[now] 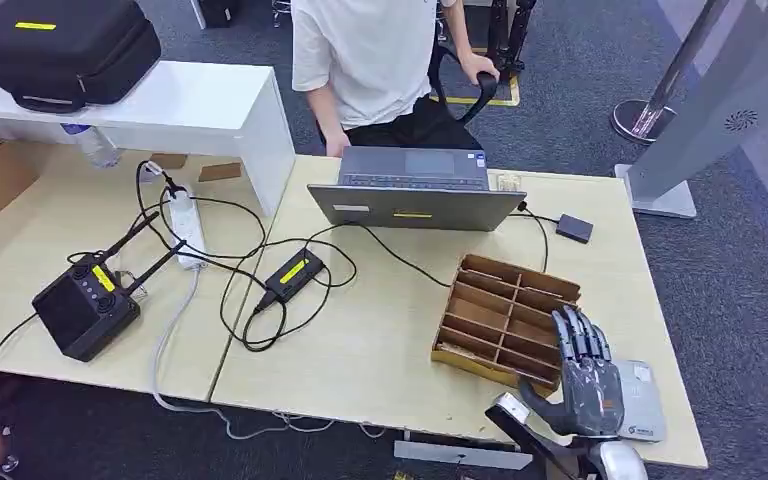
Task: Pass the card to the sensor for recognition and then transmit it.
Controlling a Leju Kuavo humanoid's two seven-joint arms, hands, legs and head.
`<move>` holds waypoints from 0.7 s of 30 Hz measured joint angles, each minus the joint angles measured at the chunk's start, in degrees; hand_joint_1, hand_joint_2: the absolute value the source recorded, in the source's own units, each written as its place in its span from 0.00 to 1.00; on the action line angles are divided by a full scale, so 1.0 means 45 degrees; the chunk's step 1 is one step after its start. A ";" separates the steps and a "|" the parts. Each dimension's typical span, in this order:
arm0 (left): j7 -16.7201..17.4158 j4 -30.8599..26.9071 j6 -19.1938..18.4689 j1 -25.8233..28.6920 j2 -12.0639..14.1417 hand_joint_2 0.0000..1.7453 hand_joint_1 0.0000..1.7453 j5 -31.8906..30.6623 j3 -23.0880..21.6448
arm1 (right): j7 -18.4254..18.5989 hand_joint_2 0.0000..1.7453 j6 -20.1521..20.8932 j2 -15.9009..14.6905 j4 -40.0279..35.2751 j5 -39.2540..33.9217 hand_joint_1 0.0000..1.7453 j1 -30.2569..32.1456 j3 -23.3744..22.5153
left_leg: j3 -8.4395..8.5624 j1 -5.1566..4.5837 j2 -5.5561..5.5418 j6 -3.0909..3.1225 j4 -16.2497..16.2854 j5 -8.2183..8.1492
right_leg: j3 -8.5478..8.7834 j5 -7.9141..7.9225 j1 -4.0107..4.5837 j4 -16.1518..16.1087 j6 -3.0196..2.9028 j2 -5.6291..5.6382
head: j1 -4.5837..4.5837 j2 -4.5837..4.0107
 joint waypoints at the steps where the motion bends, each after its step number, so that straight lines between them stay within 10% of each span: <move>1: 0.0000 0.0000 0.0000 0.0000 0.0000 1.00 0.00 0.0000 0.0000 | -0.0015 1.00 0.0000 -0.0005 0.0000 0.0000 0.00 0.0000 -0.0005 | 0.0000 0.0000 0.0000 0.0000 0.0000 0.0000 | 0.0000 0.0000 0.0000 0.0000 0.0000 0.0000 | 0.0000 0.0000; 21: 0.0024 0.0000 0.0019 -0.0020 0.0019 1.00 0.00 0.0151 -0.0155 | -0.0223 1.00 0.0000 -0.0019 -0.0233 -0.0219 0.00 0.0027 -0.0083 | 0.0000 0.0000 0.0000 0.0000 0.0000 0.0000 | 0.0000 0.0000 0.0000 0.0000 0.0000 0.0000 | 0.0000 0.0000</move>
